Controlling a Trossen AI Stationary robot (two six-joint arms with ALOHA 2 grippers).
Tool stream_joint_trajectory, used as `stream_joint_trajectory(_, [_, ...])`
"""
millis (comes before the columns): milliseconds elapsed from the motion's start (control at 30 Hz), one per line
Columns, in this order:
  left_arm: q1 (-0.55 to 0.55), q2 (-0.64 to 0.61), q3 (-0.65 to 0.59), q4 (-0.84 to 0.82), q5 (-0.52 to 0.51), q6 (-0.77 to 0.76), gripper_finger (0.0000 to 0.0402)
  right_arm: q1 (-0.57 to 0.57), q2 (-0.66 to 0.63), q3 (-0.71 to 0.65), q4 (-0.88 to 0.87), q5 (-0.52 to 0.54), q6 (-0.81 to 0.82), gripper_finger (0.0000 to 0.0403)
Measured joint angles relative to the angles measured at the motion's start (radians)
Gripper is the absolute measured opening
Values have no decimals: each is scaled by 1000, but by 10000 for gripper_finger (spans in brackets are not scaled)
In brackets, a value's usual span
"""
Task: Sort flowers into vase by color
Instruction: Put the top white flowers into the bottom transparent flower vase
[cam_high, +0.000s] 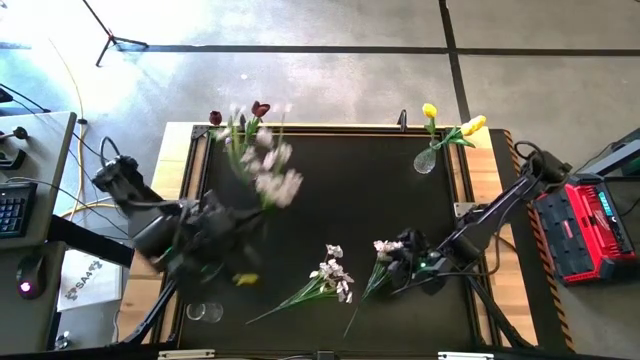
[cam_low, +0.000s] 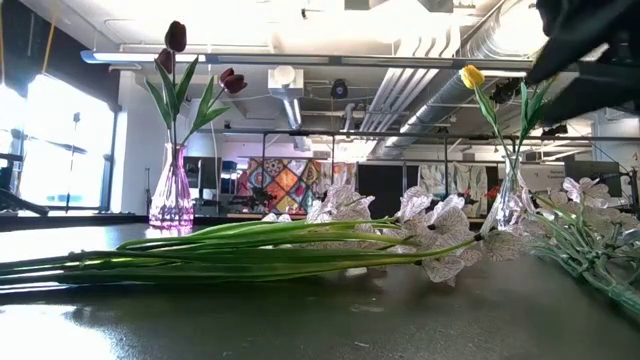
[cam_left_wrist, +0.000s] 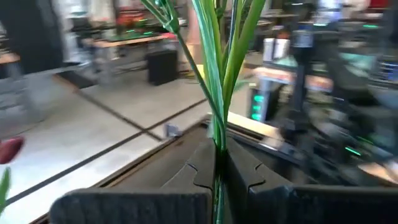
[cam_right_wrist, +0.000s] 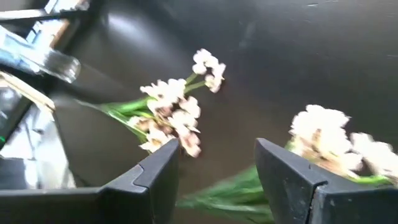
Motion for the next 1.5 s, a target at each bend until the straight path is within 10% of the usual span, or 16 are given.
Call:
stream_joint_trajectory(433, [-658,4,-10,-394,-162,-389,0,-96,222,1,550,28,0,194])
stream_joint_trajectory(867, [-688,11,-334,-367,-31,-649,0,-92,372,169,510,6,37,194])
stream_joint_trajectory(1500, [-855,-305,-598,-362,-11,-690,0,-72,373,234,375,-36,94,194])
